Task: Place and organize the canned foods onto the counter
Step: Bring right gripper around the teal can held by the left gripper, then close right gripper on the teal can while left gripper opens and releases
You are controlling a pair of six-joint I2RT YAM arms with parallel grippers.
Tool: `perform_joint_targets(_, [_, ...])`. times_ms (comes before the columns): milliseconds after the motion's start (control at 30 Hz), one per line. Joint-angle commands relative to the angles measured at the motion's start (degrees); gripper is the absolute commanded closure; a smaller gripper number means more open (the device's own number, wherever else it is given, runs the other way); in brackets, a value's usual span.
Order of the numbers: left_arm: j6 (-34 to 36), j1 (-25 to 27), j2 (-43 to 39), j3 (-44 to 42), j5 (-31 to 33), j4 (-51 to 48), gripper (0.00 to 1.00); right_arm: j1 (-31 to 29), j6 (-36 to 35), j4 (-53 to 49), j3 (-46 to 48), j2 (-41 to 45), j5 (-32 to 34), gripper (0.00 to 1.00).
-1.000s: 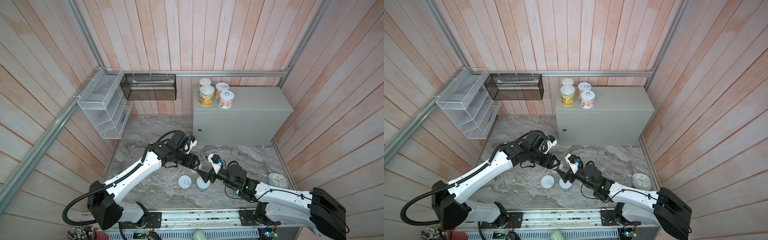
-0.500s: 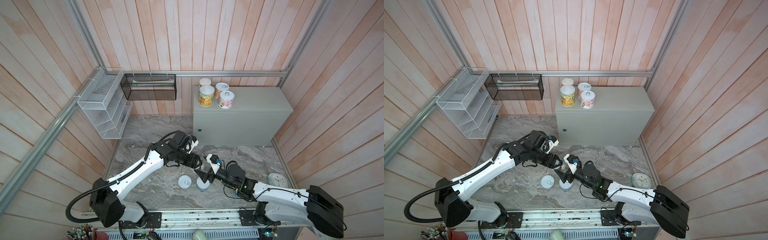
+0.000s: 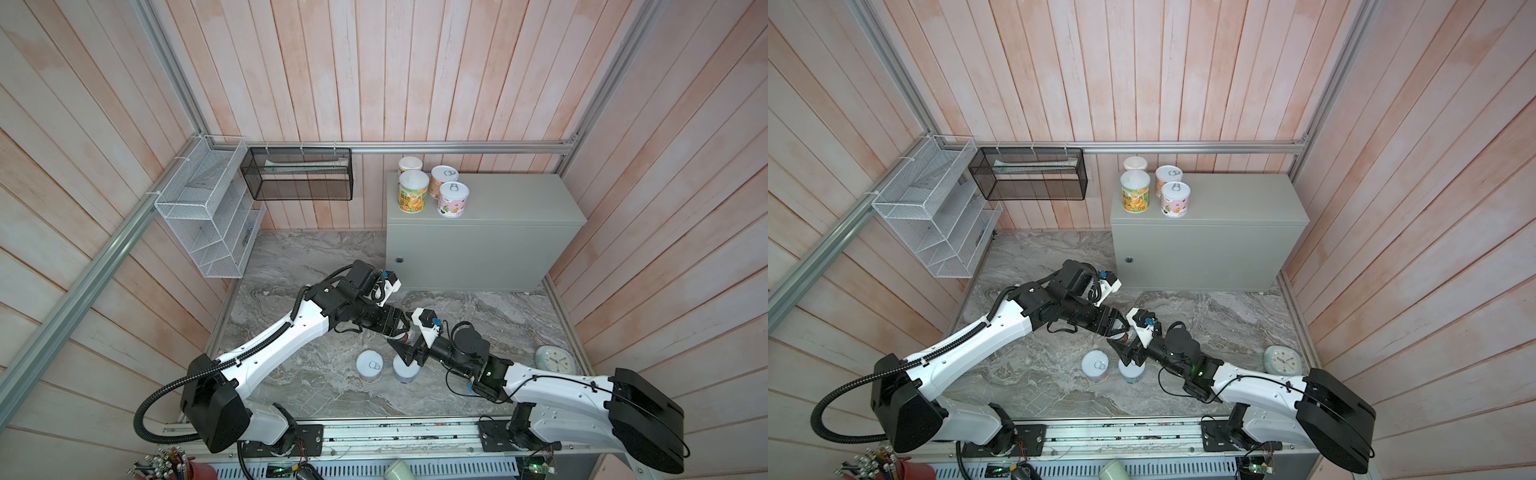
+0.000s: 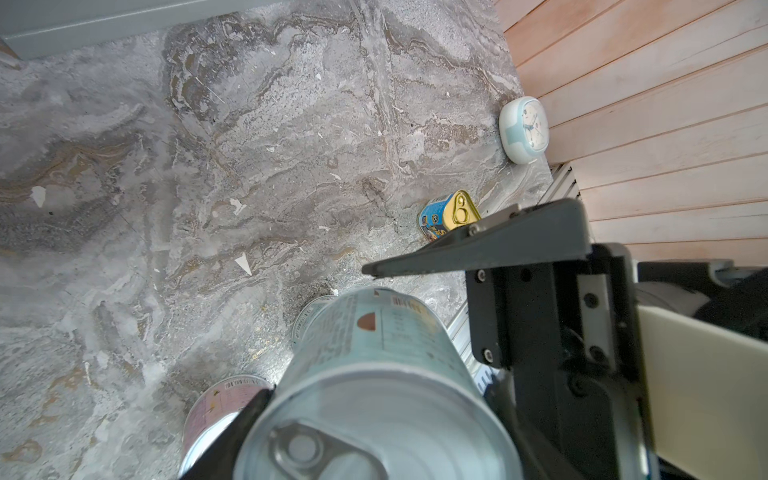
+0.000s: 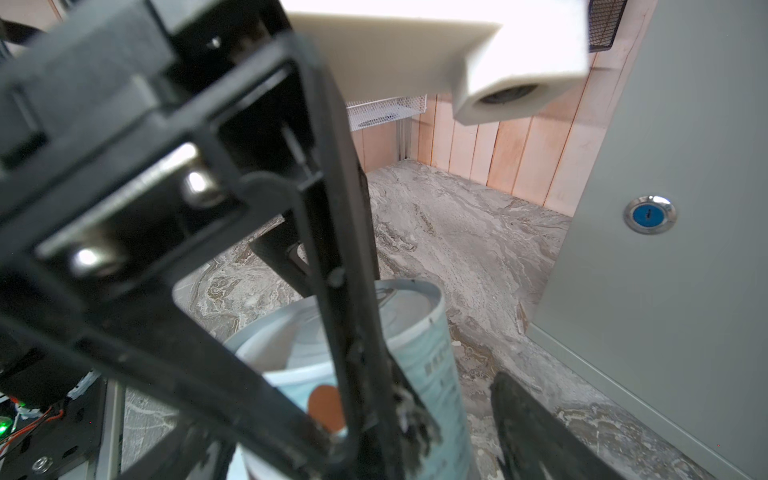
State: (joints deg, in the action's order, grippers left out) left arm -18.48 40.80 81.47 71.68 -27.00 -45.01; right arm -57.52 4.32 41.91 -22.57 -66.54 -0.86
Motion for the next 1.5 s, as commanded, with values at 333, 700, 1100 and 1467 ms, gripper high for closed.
perform_joint_targets(333, [-0.78, 0.34, -0.84, 0.14, -4.64, 2.29, 0.55, -0.14, -0.45, 3.79, -2.22, -2.62, 1.03, 0.14])
perform_joint_targets(700, [-1.73, 0.34, -0.75, -1.8, -5.67, 3.72, 0.55, -0.22, -0.87, 5.2, -2.44, -3.44, 3.12, 0.15])
perform_joint_targets(1100, [-1.56, 0.34, -0.44, -2.43, -5.11, 3.37, 0.55, -1.26, -2.84, 4.59, -3.67, -5.61, 5.4, 0.09])
perform_joint_targets(1467, [-1.07, 0.34, -0.22, -1.54, -5.16, 3.0, 0.55, -2.18, -4.05, 4.14, -4.21, -6.6, 6.53, 0.23])
